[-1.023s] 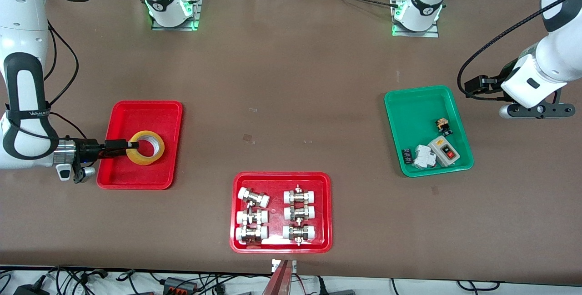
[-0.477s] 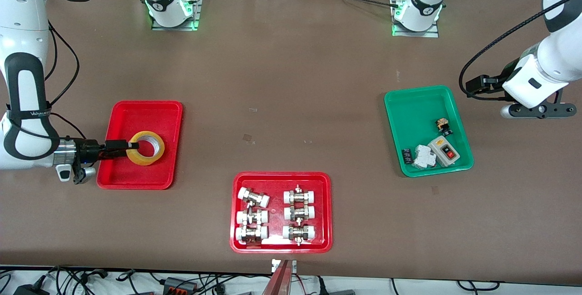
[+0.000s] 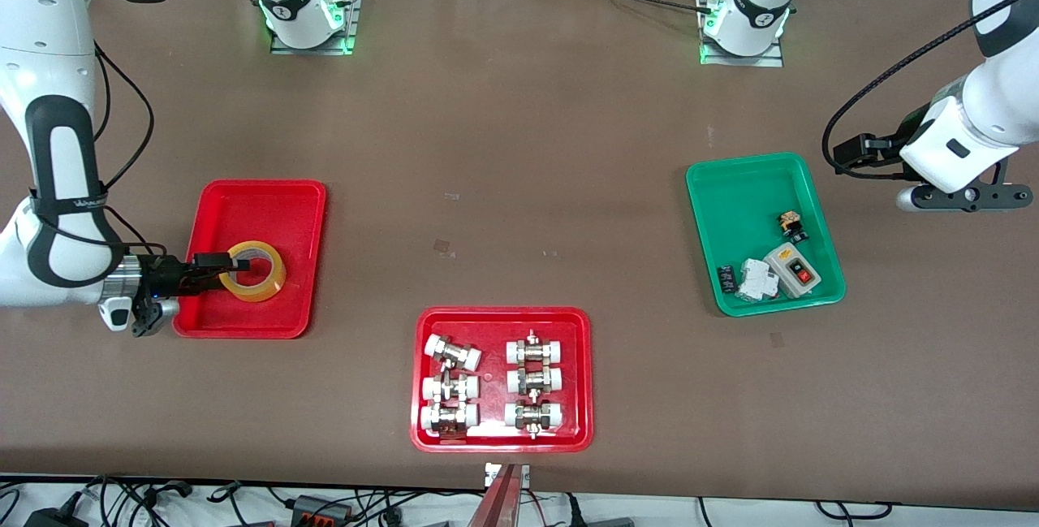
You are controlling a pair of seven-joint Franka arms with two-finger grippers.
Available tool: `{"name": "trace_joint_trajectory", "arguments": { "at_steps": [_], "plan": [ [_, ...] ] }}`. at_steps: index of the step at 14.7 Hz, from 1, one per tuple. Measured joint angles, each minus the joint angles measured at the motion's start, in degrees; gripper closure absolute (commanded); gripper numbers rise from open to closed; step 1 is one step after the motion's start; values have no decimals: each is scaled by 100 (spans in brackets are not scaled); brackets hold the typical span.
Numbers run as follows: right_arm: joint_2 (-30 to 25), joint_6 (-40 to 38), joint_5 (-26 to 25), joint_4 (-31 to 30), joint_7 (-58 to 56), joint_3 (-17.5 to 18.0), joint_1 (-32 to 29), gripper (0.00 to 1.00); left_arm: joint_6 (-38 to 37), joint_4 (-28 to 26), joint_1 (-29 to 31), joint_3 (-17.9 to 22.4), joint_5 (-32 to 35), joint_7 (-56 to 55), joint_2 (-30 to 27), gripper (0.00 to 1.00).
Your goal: Left arm passes tape to right arm into tray
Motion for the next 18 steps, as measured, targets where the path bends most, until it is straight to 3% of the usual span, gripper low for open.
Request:
{"name": "trace_joint_trajectory", "arguments": {
  "at_steps": [12,15,18],
  "plan": [
    [-982,22,-1631,436,194,6,486,0,71,133,33,3,-38,2,0,0],
    [-1515,-411,-2135,609,1194,12,767,0,74,138,64,3,-68,6,1,0],
    [-1950,-989,-2212,611,2434,16,969,0,74,139,64,-11,-73,7,2,0]
  ]
}}
